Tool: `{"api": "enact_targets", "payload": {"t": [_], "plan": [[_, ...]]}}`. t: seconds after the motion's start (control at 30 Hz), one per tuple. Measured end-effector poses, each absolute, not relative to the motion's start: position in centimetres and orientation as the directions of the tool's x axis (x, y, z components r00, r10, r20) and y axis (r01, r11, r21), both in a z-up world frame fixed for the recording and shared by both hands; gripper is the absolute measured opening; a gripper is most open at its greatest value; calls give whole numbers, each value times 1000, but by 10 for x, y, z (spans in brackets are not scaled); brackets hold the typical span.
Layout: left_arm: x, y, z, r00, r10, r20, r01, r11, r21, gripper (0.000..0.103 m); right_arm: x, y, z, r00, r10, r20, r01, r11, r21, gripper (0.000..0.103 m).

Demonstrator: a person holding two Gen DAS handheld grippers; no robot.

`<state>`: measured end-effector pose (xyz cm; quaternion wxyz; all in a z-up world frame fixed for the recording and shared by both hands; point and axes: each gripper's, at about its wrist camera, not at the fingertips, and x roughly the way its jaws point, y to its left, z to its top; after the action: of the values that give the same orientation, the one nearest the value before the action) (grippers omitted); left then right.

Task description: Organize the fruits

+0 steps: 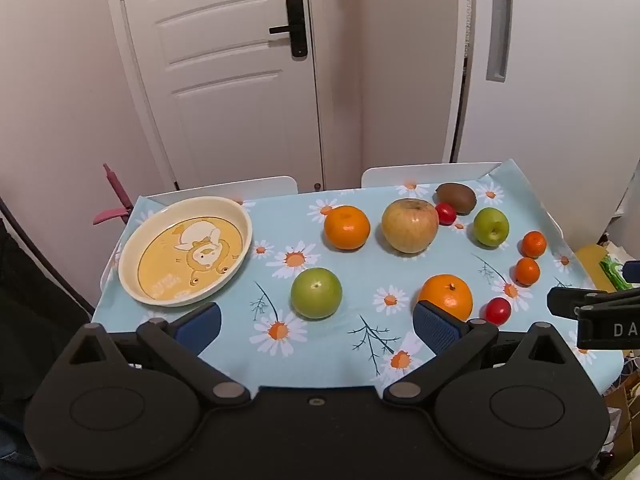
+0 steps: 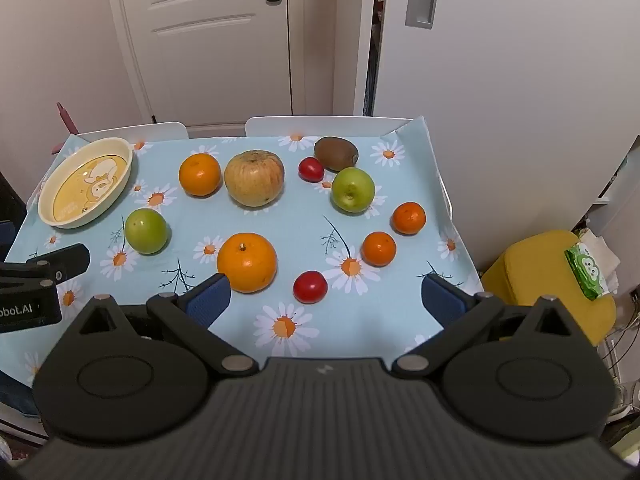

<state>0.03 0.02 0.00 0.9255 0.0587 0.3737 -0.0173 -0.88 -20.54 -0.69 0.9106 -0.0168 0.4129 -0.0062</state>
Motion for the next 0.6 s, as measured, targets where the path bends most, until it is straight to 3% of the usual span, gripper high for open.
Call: {"api": "enact_targets", "payload": {"t": [0.6], "plan": [[8,11,2,728,-2,-686,75,994,77,103,-4,-204,-5,664,-25,-747,-2,999,-35,103]]}}
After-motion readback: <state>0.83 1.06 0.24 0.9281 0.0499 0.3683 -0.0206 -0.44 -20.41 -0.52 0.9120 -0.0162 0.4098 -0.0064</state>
